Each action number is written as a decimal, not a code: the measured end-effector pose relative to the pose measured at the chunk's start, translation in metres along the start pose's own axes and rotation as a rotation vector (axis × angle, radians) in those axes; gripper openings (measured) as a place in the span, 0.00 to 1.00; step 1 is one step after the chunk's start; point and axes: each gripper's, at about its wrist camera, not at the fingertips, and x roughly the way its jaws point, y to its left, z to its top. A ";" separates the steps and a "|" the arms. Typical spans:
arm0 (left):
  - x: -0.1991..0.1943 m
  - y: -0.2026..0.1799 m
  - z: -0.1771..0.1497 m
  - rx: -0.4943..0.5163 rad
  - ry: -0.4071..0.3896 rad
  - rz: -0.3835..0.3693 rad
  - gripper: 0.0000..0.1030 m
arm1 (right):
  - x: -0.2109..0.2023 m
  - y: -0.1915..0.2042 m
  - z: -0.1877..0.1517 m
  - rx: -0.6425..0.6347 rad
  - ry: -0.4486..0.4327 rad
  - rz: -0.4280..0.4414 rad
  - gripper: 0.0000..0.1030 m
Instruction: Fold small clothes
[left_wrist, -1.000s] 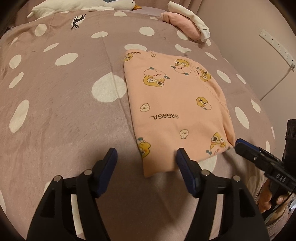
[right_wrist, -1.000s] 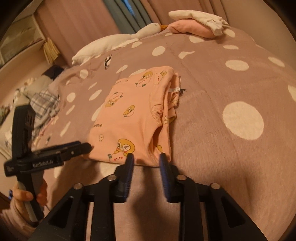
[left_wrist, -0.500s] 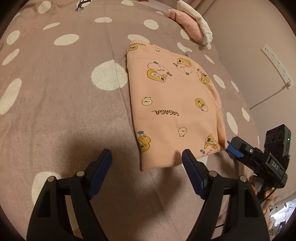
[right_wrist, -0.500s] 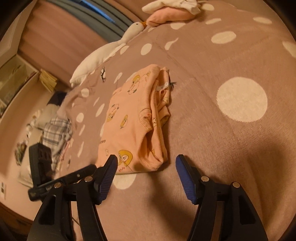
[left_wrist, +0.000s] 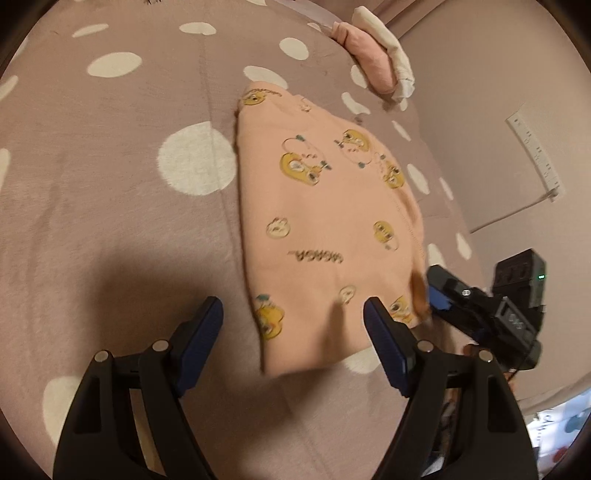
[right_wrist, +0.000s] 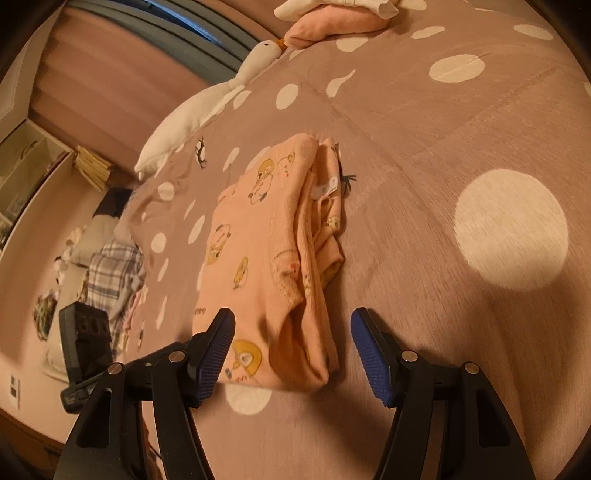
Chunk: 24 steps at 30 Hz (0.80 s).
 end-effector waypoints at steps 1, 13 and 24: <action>0.001 0.001 0.002 -0.008 0.004 -0.016 0.76 | 0.002 0.000 0.002 0.004 0.001 0.002 0.64; 0.018 0.005 0.026 -0.061 0.010 -0.102 0.76 | 0.017 -0.002 0.021 -0.004 0.017 0.020 0.64; 0.030 0.001 0.045 -0.038 0.003 -0.091 0.77 | 0.037 -0.002 0.041 -0.009 0.037 0.051 0.64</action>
